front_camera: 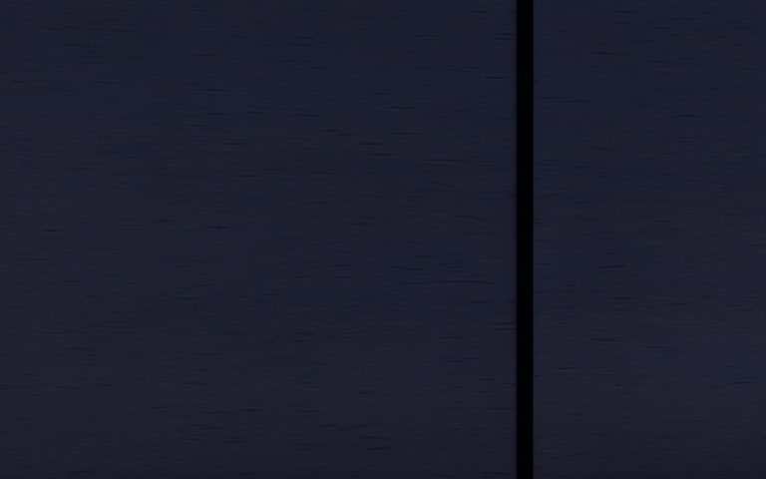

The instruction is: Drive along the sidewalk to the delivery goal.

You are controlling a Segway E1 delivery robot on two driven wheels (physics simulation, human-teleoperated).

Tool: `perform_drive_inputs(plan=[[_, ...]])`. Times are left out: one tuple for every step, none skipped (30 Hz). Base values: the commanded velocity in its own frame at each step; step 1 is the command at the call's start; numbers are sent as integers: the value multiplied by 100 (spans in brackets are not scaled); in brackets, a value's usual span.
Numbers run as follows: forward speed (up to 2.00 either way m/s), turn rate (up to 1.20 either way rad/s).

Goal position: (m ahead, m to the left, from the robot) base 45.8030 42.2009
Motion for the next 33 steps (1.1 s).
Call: perform_drive_inputs(plan=[[0,0],[0,0],[0,0],[0,0],[0,0],[0,0],[0,0],[0,0],[0,0],[0,0],[0,0],[0,0],[0,0],[0,0],[0,0],[0,0],[0,0],[0,0],[0,0],[0,0],[0,0],[0,0],[0,0],[0,0],[0,0],[0,0],[0,0],[0,0],[0,0],[0,0],[0,4],[0,4],[0,12]])
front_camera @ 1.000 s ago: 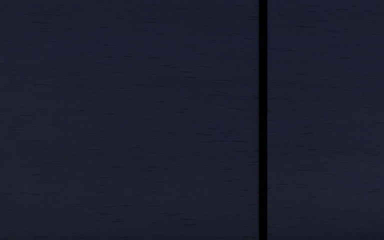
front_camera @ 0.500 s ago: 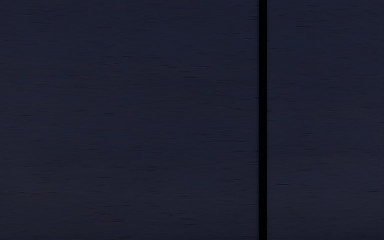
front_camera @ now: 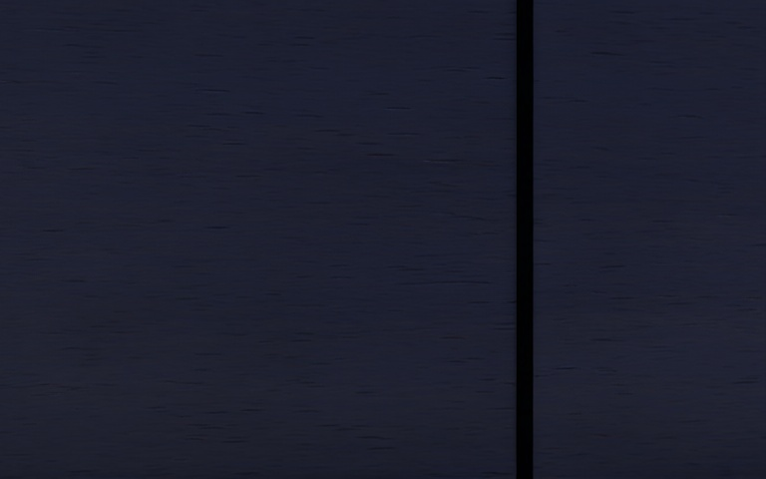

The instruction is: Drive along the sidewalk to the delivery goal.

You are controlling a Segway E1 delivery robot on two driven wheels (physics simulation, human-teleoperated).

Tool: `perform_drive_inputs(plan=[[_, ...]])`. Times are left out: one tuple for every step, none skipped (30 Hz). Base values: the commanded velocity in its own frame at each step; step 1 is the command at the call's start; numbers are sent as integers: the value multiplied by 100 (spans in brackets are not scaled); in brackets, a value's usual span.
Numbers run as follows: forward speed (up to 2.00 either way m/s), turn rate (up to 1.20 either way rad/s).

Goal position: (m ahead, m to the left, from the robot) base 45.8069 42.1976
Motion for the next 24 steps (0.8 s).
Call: perform_drive_inputs(plan=[[0,20],[-7,29],[-7,29],[-29,35],[-80,37],[-95,40],[-95,40],[-98,45],[-86,49],[-86,49],[-81,53],[-80,54],[-79,54],[-79,54],[-79,54],[-79,54],[-79,54],[-79,54],[-79,54],[-79,54],[-79,54],[-79,54],[-80,55],[-80,57]])
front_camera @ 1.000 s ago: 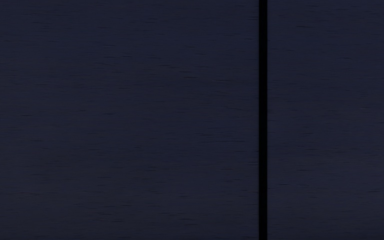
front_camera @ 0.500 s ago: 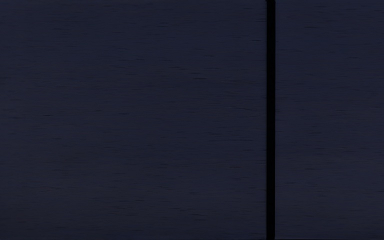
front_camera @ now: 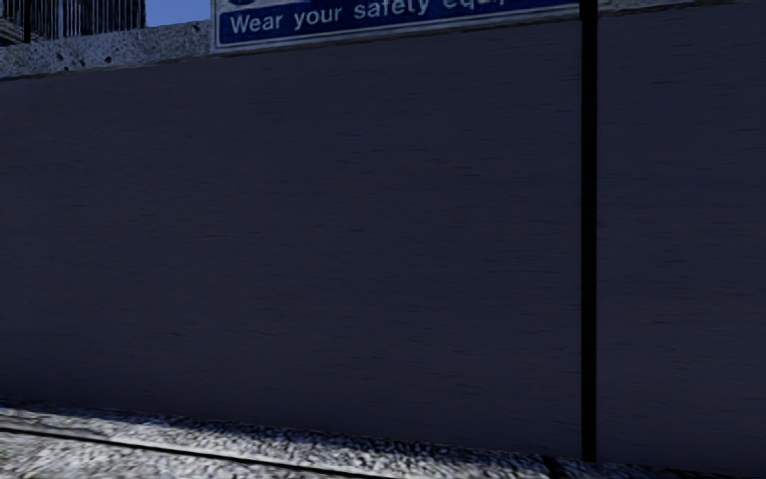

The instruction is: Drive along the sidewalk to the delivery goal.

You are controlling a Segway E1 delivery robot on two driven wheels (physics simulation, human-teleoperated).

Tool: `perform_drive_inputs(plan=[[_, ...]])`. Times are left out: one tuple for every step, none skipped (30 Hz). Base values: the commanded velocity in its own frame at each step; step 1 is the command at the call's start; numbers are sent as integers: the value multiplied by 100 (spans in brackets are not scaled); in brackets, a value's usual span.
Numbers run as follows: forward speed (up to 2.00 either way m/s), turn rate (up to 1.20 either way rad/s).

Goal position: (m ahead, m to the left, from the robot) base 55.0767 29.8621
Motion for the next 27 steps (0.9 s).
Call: perform_drive_inputs(plan=[[-80,57],[-80,60],[-80,66],[-80,66],[-80,67],[-80,68],[-80,68],[-80,68],[-80,68],[-80,68],[-80,68],[-80,68],[-80,68],[-80,68],[-78,68],[-78,68],[-74,66],[-61,53],[-61,53],[0,0],[0,0],[0,0],[0,0],[0,0],[0,0],[0,0],[0,0]])
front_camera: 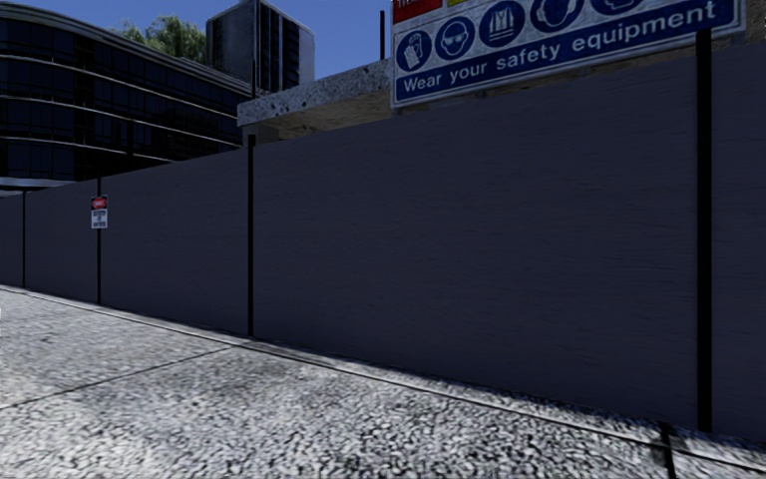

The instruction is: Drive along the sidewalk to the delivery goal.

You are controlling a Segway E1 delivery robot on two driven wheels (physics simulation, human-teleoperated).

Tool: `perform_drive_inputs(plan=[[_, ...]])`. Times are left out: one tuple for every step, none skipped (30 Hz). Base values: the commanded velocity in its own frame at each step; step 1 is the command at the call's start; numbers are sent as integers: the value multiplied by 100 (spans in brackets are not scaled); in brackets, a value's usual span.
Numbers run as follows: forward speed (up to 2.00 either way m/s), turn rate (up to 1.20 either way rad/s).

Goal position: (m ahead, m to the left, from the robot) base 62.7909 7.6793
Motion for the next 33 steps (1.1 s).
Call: perform_drive_inputs(plan=[[0,0],[0,0],[0,0],[0,0],[0,0],[0,0],[0,0],[0,0],[0,0],[0,0],[29,8],[73,21],[108,28],[108,28],[126,35],[133,37],[142,42],[142,42],[156,49],[169,55],[169,55],[175,56],[182,56],[187,56],[187,56],[194,56],[200,56],[200,56],[200,56],[200,56],[200,56],[200,56],[200,56]])
